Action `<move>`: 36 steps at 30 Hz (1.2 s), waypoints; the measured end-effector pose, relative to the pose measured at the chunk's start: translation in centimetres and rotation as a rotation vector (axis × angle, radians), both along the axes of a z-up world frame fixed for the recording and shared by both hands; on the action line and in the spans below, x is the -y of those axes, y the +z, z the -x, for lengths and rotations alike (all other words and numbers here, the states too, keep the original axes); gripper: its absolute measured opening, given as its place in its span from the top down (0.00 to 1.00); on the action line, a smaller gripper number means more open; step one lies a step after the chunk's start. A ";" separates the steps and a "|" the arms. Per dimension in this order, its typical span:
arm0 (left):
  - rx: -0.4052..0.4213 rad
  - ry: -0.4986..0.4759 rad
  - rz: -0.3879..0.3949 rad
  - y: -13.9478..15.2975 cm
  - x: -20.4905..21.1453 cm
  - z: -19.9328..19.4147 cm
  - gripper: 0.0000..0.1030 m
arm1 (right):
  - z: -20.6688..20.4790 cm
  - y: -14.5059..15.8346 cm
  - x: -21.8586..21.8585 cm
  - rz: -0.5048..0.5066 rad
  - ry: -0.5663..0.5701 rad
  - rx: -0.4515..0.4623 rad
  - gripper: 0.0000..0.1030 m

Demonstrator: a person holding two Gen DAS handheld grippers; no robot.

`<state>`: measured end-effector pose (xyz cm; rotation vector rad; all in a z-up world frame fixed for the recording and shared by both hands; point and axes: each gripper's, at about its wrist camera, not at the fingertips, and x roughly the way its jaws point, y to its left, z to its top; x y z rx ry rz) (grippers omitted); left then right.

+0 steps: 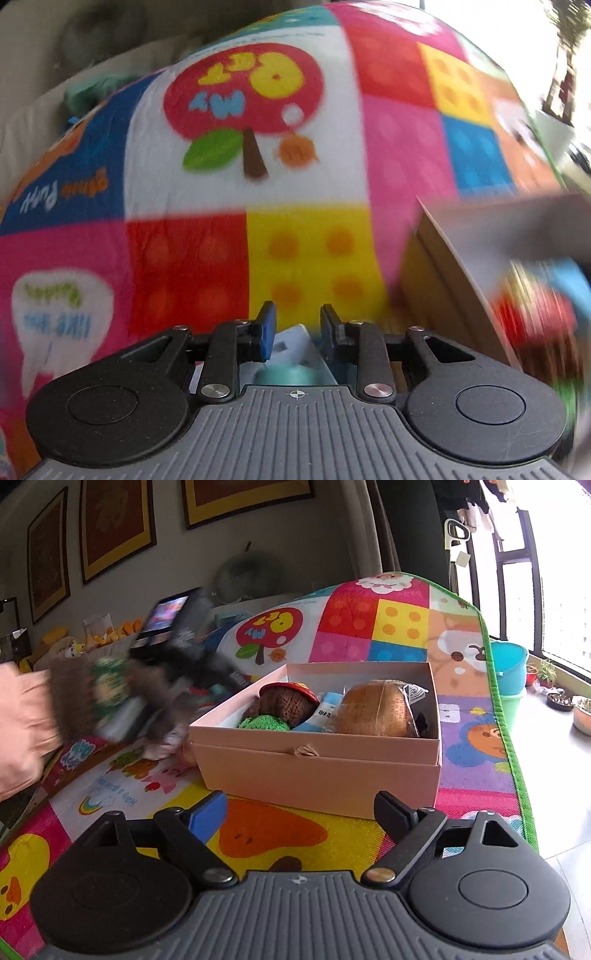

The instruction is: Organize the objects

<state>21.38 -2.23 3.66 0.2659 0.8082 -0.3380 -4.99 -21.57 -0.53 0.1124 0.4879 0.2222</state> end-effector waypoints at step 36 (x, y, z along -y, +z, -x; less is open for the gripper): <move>-0.115 0.082 0.563 4.4 -3.5 3.9 0.72 | -0.2 -0.5 -1.5 0.036 0.001 -0.073 0.03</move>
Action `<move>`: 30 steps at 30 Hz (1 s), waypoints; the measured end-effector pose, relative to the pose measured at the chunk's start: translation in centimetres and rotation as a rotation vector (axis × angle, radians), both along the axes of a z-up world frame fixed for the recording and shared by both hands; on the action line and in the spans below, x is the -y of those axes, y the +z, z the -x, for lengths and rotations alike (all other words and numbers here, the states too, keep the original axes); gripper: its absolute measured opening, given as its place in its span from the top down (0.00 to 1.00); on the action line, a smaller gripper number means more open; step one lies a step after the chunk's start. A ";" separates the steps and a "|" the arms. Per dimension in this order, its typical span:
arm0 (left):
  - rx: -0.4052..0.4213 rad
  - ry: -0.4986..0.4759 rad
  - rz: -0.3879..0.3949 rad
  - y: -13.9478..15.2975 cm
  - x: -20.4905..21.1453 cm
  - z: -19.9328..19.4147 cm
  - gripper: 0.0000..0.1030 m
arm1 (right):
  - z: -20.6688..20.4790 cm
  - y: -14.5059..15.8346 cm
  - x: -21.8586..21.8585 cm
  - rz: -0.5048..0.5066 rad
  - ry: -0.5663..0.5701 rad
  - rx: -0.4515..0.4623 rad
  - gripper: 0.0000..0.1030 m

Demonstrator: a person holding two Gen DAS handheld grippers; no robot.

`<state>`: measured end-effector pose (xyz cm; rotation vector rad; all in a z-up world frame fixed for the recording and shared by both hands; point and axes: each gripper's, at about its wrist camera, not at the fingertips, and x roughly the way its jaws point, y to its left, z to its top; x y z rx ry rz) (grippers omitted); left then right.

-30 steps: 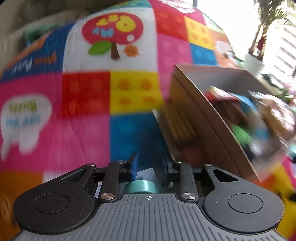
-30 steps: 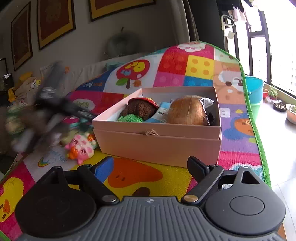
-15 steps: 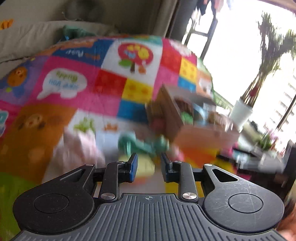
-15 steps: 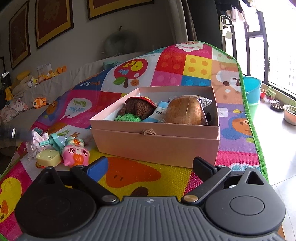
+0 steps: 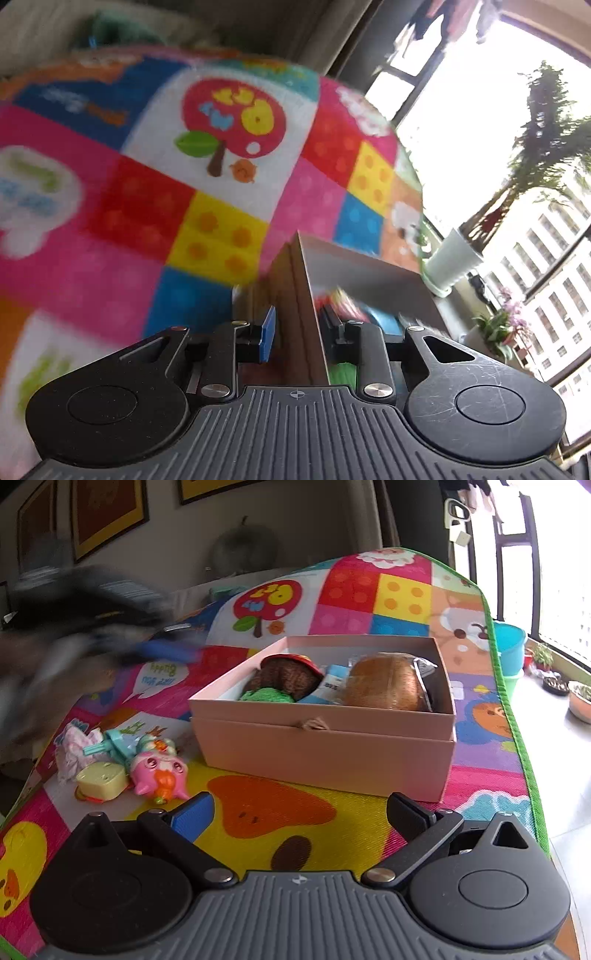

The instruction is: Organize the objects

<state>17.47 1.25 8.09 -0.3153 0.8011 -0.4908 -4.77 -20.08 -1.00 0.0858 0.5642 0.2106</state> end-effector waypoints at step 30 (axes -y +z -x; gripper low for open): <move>0.102 -0.021 -0.067 -0.7 -5.5 17.3 0.78 | -3.7 1.4 -0.9 -0.099 0.080 -0.125 0.03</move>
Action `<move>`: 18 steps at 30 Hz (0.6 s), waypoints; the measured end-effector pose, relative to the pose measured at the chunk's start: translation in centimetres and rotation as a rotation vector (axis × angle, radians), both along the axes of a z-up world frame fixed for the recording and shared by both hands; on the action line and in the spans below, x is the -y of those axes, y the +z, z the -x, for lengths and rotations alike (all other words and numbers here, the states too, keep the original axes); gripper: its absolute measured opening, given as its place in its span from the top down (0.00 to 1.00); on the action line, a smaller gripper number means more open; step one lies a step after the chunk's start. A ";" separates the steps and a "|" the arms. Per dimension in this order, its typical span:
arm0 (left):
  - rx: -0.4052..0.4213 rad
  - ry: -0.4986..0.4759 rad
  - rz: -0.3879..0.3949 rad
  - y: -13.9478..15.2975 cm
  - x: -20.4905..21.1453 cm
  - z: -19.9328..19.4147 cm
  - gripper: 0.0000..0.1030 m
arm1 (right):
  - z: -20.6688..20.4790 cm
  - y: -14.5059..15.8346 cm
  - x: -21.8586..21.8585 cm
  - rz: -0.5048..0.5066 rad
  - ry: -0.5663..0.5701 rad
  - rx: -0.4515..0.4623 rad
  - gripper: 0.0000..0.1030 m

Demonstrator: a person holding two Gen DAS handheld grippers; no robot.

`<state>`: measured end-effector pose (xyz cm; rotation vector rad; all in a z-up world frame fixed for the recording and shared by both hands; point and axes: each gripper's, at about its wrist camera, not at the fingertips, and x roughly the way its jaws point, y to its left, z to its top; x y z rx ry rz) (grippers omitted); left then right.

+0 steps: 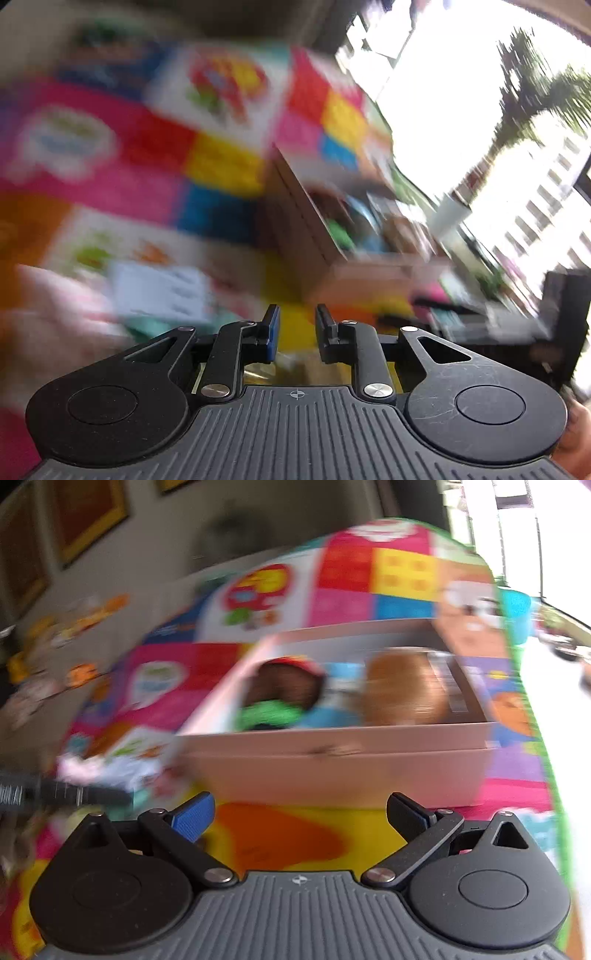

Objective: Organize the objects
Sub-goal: 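Grasp the bundle of wooden sticks with the left tool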

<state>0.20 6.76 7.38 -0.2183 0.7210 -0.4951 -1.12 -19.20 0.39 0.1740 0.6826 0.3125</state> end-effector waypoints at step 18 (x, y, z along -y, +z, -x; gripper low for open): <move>-0.028 -0.001 -0.008 -1.9 1.1 6.5 0.77 | 6.4 1.7 -0.5 0.201 0.003 0.100 0.09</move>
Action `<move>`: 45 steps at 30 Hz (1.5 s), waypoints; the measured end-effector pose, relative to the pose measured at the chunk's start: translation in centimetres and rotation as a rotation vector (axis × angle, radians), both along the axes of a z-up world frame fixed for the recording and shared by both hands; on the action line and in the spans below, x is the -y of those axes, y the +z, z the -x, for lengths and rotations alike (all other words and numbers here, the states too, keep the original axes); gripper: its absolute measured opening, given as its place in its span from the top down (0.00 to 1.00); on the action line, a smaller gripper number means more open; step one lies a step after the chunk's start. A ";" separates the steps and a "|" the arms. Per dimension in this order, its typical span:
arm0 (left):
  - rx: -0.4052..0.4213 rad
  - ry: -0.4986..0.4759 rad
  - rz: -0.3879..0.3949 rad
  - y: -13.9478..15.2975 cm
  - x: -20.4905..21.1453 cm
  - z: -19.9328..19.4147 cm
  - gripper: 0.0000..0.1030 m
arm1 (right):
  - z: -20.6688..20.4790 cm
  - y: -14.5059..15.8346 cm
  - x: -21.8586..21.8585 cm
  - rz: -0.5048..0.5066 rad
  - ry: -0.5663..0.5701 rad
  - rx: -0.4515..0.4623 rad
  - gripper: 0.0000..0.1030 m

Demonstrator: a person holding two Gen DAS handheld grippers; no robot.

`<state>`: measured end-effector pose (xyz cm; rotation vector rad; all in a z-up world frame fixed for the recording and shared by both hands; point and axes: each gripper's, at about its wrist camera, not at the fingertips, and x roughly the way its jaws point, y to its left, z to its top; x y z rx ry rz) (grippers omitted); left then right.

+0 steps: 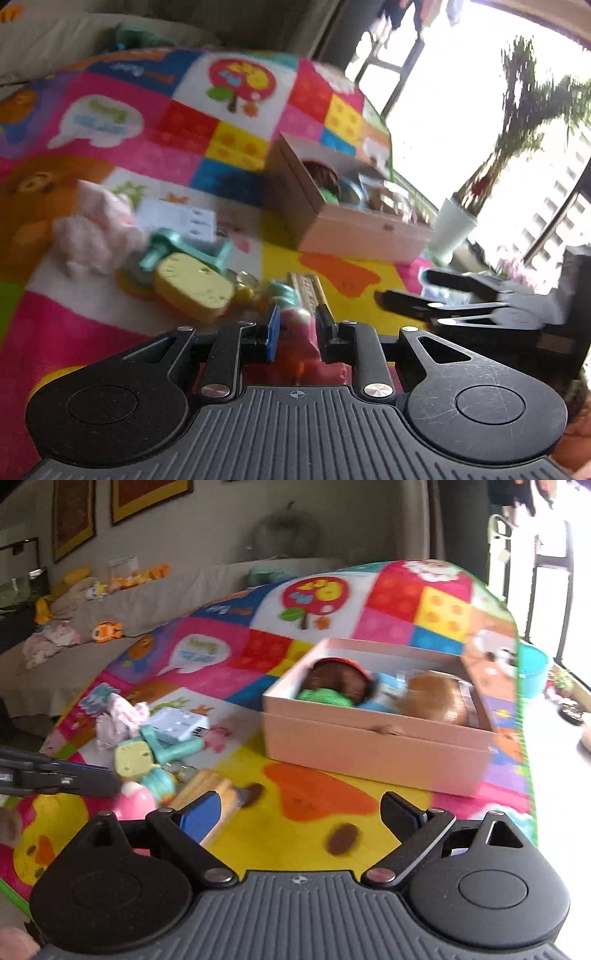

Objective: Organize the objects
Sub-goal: 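Grasp the bundle of wooden sticks with the left tool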

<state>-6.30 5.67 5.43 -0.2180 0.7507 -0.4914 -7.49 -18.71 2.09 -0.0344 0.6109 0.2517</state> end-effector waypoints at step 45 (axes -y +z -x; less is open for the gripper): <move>-0.020 0.043 -0.285 -2.1 11.8 -5.9 0.62 | 3.4 -2.1 3.6 -0.052 -0.106 0.008 0.02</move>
